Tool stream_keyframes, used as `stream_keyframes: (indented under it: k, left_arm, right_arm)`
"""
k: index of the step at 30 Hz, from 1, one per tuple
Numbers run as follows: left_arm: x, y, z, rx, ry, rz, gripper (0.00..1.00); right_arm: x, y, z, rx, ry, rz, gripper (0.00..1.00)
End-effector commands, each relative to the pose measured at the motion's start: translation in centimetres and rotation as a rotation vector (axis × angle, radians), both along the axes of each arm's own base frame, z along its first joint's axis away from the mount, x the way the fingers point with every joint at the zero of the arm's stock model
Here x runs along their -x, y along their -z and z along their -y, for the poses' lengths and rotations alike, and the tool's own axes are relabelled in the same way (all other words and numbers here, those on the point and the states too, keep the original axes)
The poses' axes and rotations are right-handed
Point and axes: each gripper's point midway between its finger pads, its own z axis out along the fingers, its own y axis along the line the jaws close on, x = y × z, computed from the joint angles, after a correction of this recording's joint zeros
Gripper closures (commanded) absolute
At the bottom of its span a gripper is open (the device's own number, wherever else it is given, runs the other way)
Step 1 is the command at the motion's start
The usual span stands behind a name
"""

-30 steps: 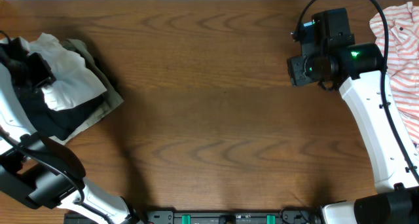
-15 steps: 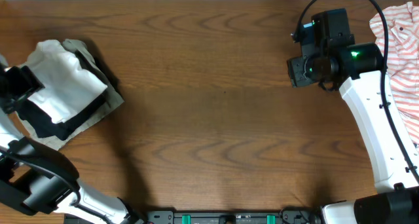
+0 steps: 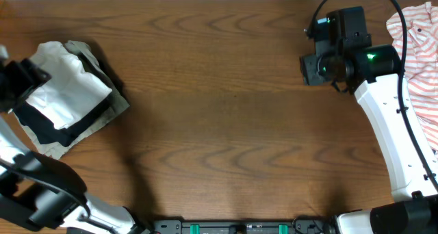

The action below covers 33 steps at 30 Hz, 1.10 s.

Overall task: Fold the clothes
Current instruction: 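Release the bundle on the stack and lift the left gripper away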

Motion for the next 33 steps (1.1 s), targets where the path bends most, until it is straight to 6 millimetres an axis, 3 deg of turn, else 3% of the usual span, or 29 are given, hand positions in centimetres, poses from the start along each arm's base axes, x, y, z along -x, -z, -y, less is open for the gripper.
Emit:
stream_keyframes:
  k: [1, 4, 5, 9, 10, 11, 16, 18, 22, 28, 33]
  left_arm:
    - [-1.6, -4.9, 4.8, -0.046, 0.16, 0.143, 0.21]
    - [-2.7, -6.6, 9.2, -0.075, 0.272, 0.185, 0.21]
    - [-3.4, -7.2, 11.7, -0.086, 0.335, 0.203, 0.2]
    - [-5.3, -8.1, 18.4, -0.095, 0.512, 0.261, 0.21]
    - [-5.8, -8.2, 19.9, -0.094, 0.547, 0.274, 0.18]
    - [-6.3, -8.2, 21.5, -0.093, 0.586, 0.289, 0.02]
    - [-6.7, -7.9, 27.2, -0.079, 0.725, 0.305, 0.02]
    - [-7.5, -8.5, 28.4, -0.096, 0.756, 0.353, 0.02]
    - [-8.0, -9.1, 28.3, -0.099, 0.711, 0.369, 0.02]
    - [-5.0, -8.7, 26.2, -0.198, 0.633, 0.245, 0.02]
    - [-1.3, -10.5, 26.4, -0.225, 0.634, 0.293, 0.02]
  right_arm:
    - [-1.1, -1.7, 0.1, -0.022, 0.02, 0.084, 0.38]
    - [-2.4, -2.6, 0.4, -0.033, 0.033, 0.144, 0.31]
    - [-3.0, -3.1, 0.7, -0.038, 0.043, 0.171, 0.3]
    - [-4.2, -4.0, 2.1, -0.063, 0.104, 0.224, 0.21]
    - [-4.4, -4.1, 2.6, -0.063, 0.114, 0.234, 0.14]
    - [-4.6, -4.3, 3.0, -0.064, 0.125, 0.242, 0.01]
    - [-5.3, -5.0, 4.1, -0.044, 0.156, 0.284, 0.01]
    - [-5.4, -5.0, 4.1, -0.043, 0.156, 0.286, 0.01]
    - [-4.5, -4.7, 4.2, -0.033, 0.149, 0.255, 0.01]
    - [-0.7, -6.1, 4.8, -0.081, 0.221, 0.215, 0.01]
    - [4.2, -8.1, 3.9, -0.114, 0.179, 0.266, 0.01]
